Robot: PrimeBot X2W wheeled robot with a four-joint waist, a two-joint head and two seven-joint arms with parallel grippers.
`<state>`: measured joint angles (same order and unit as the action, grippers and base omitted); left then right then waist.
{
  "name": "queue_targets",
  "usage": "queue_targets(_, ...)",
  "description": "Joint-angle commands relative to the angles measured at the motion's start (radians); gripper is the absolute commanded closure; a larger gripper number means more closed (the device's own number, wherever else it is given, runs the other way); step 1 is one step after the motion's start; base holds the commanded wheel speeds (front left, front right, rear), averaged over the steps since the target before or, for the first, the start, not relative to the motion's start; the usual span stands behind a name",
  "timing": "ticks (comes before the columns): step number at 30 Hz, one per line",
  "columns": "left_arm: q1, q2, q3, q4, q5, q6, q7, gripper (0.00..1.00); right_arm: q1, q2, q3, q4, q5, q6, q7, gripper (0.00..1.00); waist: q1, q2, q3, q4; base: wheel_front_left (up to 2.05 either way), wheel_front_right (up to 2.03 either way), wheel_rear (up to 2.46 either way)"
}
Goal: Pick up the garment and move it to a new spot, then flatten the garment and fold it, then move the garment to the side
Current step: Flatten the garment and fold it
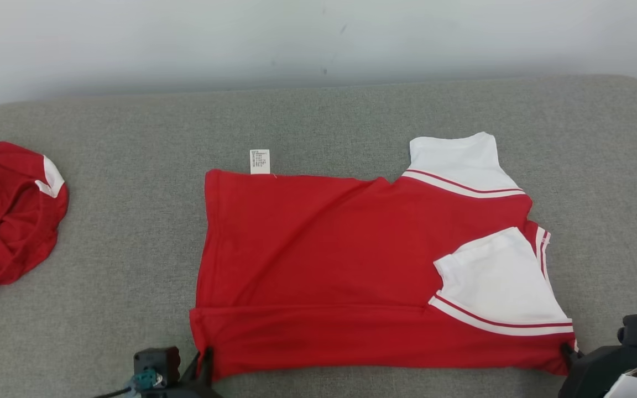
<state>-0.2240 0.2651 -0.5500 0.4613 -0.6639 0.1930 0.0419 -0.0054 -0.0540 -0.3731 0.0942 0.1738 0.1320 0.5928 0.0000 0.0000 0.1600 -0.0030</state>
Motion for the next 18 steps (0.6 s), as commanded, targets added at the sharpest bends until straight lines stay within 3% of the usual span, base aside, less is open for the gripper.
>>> queue_targets(1, 0.094, 0.002, -0.032, 0.020, -0.014, 0.008, 0.057, 1.00, 0.014, -0.006, -0.018, -0.013, -0.011, -0.002, 0.003, 1.00, 0.0000, 0.0000, -0.004, 0.000, 0.00, 0.00, 0.00)
queue_targets(11, 0.206, 0.038, -0.030, -0.133, -0.048, 0.067, 0.123, 1.00, 0.060, 0.000, -0.054, -0.064, -0.020, -0.002, 0.031, 1.00, 0.0000, 0.0000, -0.029, -0.001, 0.00, 0.00, 0.00)
queue_targets(12, 0.210, 0.037, -0.026, -0.149, -0.051, 0.074, 0.118, 1.00, 0.063, 0.000, -0.049, -0.068, -0.016, -0.002, 0.031, 0.81, 0.0000, 0.0000, -0.031, -0.001, 0.00, 0.00, 0.00)
queue_targets(13, 0.211, 0.037, -0.021, -0.162, -0.052, 0.078, 0.110, 0.46, 0.065, 0.001, -0.050, -0.069, -0.011, -0.002, 0.030, 0.00, 0.0000, 0.0000, -0.033, 0.000, 0.00, 0.00, 0.00)
queue_targets(14, 0.209, 0.039, -0.016, -0.170, -0.050, 0.086, 0.103, 0.00, 0.067, 0.001, -0.046, -0.071, -0.009, -0.002, 0.022, 0.00, 0.0000, 0.0000, -0.037, 0.000, 0.00, 0.00, 0.00)
queue_targets(18, 0.206, 0.057, -0.005, -0.198, -0.050, 0.102, 0.110, 0.00, 0.063, 0.003, -0.043, -0.088, -0.007, -0.002, 0.016, 0.00, 0.0000, 0.0000, -0.050, -0.002, 0.00, 0.00, 0.00)
